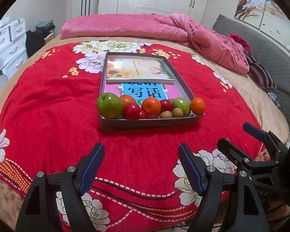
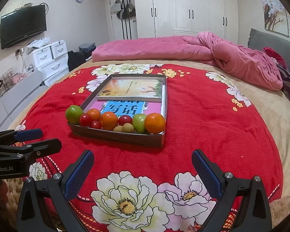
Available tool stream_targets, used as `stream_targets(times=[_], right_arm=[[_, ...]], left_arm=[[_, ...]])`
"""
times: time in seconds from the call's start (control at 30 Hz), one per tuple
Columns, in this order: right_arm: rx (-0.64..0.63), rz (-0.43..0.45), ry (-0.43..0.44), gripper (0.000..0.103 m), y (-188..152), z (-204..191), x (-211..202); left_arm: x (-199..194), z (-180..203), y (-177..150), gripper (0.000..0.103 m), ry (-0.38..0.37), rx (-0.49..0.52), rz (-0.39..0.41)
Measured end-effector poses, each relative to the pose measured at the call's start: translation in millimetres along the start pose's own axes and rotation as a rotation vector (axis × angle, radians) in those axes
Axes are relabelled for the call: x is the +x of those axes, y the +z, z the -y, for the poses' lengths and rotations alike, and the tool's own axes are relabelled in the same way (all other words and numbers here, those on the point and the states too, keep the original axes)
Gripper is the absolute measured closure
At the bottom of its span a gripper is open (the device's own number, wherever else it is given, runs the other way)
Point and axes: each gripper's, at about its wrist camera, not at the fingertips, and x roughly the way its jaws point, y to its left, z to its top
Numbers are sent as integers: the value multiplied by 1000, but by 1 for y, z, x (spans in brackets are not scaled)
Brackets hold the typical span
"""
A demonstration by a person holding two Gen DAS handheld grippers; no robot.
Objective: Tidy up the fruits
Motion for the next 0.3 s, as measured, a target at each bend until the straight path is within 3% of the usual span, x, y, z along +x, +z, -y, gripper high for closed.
stream_targets(times=[0.2, 0.3], right_arm=[[23, -33, -29, 1, -2, 9, 11], [62, -41, -63, 1, 1, 24, 20]], left_arm=[[17, -26, 3, 24, 27, -89, -47], [28, -54, 12, 24, 94, -139, -31]])
